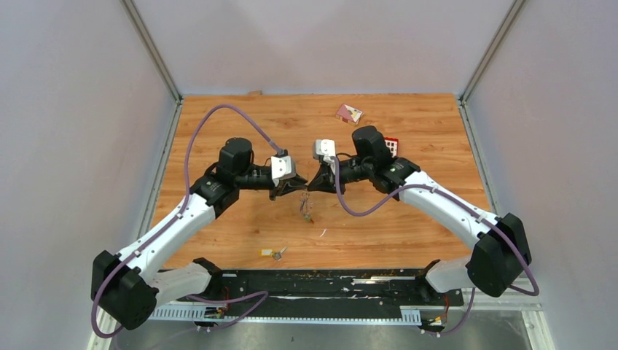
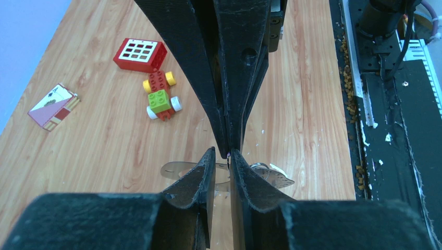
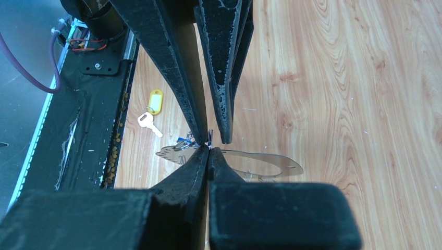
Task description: Put the keys on the keyring
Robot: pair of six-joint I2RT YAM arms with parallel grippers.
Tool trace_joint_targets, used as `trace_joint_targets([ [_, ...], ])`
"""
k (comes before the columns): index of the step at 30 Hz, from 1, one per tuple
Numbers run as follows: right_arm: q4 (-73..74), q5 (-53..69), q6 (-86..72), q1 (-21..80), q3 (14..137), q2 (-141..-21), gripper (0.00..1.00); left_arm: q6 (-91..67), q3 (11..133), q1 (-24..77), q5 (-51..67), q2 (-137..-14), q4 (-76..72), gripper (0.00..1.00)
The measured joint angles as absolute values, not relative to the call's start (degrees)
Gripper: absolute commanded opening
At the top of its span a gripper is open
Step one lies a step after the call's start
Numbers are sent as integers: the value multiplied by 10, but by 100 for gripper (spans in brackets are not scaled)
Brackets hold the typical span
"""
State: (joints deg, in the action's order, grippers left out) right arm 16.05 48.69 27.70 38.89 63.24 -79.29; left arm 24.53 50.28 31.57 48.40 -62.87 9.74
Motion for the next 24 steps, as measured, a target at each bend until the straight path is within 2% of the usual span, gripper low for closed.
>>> trace_joint_targets([
  [10, 124, 512, 244, 374, 615, -785, 0, 242, 482, 299, 507, -627, 72, 29],
  [14, 117, 519, 236, 373, 613, -785, 0, 244, 480, 299, 514, -627, 71, 26],
  [19, 115, 525, 234, 371, 611, -784, 0, 245, 477, 299, 520, -627, 69, 13],
  [24, 113, 527, 234, 370, 611, -784, 0, 245, 477, 299, 521, -628, 67, 13],
])
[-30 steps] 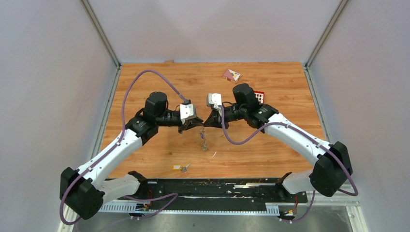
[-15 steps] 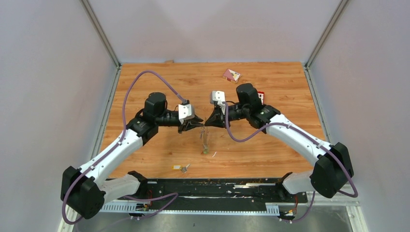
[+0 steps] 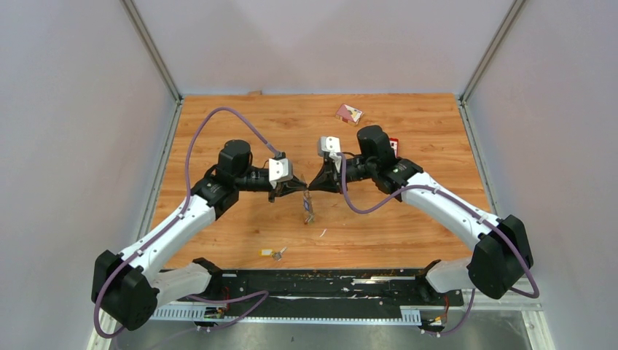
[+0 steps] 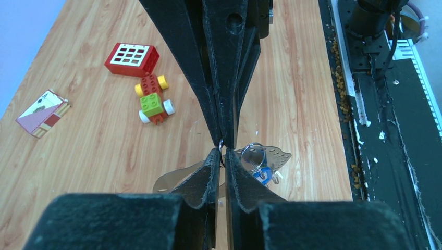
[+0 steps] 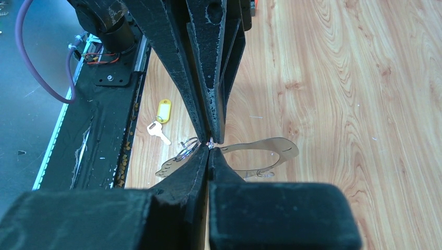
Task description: Put the keys on the keyring
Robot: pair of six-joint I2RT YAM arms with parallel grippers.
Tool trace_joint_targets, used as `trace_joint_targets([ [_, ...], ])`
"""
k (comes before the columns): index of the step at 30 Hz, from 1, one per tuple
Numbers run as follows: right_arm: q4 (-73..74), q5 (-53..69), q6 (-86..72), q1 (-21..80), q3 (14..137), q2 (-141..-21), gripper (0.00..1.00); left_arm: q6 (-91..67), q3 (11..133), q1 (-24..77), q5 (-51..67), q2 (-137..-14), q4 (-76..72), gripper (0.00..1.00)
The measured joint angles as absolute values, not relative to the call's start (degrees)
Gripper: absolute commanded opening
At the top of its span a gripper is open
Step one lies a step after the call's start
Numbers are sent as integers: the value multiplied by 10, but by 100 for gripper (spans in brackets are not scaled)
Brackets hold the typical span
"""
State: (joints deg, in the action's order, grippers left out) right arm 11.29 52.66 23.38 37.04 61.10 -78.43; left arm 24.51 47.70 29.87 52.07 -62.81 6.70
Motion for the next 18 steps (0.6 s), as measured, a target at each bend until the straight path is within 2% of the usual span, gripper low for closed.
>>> trace_joint_targets([
  [7, 113, 526, 233, 370, 610, -784, 0, 245, 474, 299, 522, -630, 62, 14],
  [14, 113, 527, 231, 370, 610, -784, 0, 244, 474, 299, 525, -640, 60, 23],
  [18, 113, 527, 231, 369, 610, -784, 0, 243, 474, 299, 525, -645, 60, 21],
])
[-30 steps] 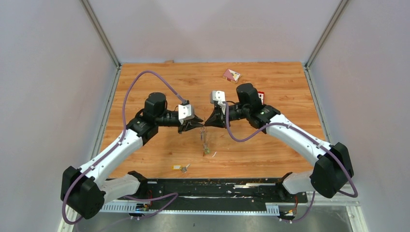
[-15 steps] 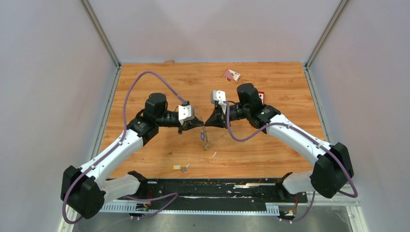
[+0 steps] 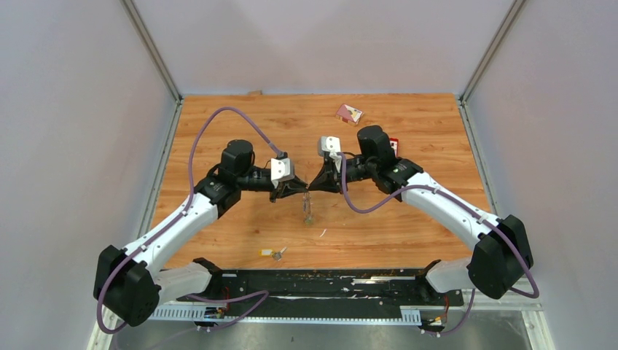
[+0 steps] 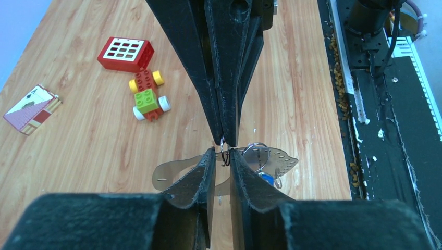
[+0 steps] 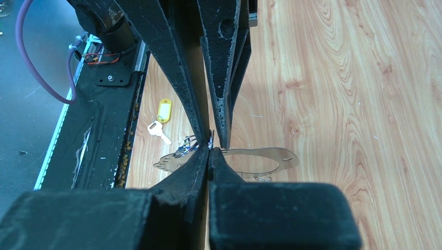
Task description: Put the keys on the keyring
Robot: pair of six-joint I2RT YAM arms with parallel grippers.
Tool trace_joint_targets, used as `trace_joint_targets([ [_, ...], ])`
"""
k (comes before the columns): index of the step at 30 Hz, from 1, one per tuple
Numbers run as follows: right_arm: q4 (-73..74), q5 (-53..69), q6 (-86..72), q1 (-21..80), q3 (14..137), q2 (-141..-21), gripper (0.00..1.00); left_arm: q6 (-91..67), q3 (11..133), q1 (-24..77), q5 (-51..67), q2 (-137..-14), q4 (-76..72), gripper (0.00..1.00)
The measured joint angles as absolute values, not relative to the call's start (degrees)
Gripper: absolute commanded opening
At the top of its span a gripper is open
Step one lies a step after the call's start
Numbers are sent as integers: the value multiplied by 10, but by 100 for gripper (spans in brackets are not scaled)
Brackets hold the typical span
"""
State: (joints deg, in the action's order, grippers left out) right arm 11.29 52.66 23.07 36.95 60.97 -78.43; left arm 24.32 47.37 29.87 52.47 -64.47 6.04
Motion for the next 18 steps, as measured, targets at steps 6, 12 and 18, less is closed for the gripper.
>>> trace_joint_targets([
  [6, 112, 527, 230, 369, 610, -784, 0, 240, 473, 299, 525, -645, 61, 1],
  [12, 112, 527, 230, 369, 609, -784, 5, 232, 473, 298, 527, -646, 60, 0],
  [18, 114, 520, 237, 369, 609, -784, 32, 228, 467, 298, 511, -642, 54, 0],
])
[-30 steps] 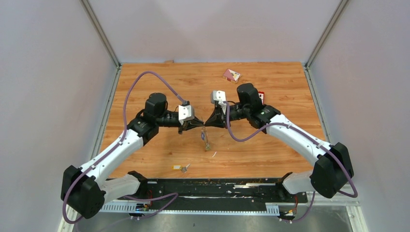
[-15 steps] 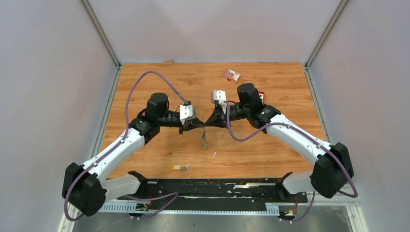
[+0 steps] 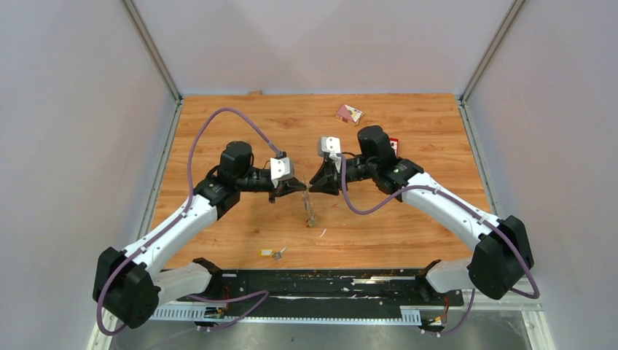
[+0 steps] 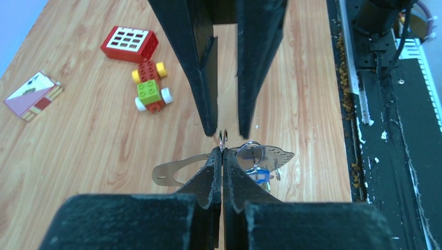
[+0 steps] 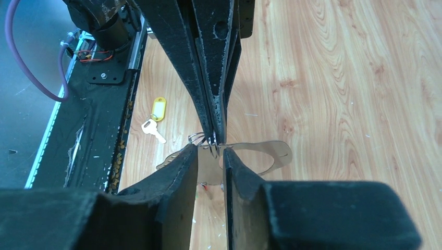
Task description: Put the keys on the keyring
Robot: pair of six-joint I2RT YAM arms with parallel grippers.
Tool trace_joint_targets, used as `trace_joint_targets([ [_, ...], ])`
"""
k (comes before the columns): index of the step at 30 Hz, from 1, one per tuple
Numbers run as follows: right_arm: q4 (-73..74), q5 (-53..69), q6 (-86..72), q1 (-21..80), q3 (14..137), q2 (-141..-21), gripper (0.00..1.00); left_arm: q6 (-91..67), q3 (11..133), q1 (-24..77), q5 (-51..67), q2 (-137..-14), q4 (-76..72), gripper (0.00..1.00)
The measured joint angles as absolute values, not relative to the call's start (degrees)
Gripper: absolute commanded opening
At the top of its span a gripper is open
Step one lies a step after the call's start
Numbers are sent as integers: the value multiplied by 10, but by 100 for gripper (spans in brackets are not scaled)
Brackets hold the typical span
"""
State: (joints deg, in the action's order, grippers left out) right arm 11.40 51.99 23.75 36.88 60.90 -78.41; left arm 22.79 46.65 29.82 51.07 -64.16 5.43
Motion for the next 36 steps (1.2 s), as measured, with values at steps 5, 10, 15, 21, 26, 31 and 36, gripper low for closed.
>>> trace_joint_targets([
  [5, 124, 503, 256, 360, 609, -775, 61, 219, 461, 278, 489, -628, 58, 0],
  [10, 156, 485, 294, 350, 609, -757, 60, 211, 461, 242, 473, -611, 67, 0],
  [15, 185, 461, 336, 384, 608, -753, 59, 203, 465, 207, 448, -608, 75, 0],
  [21, 199, 419, 384, 490, 605, -791, 59, 196, 489, 161, 414, -605, 92, 0],
  [26, 207, 393, 406, 556, 608, -883, 58, 196, 503, 126, 396, -593, 112, 0],
  [31, 207, 375, 406, 603, 628, -972, 58, 199, 521, 114, 373, -593, 131, 0],
  [36, 209, 370, 407, 628, 666, -1032, 58, 200, 529, 111, 364, -594, 145, 0],
])
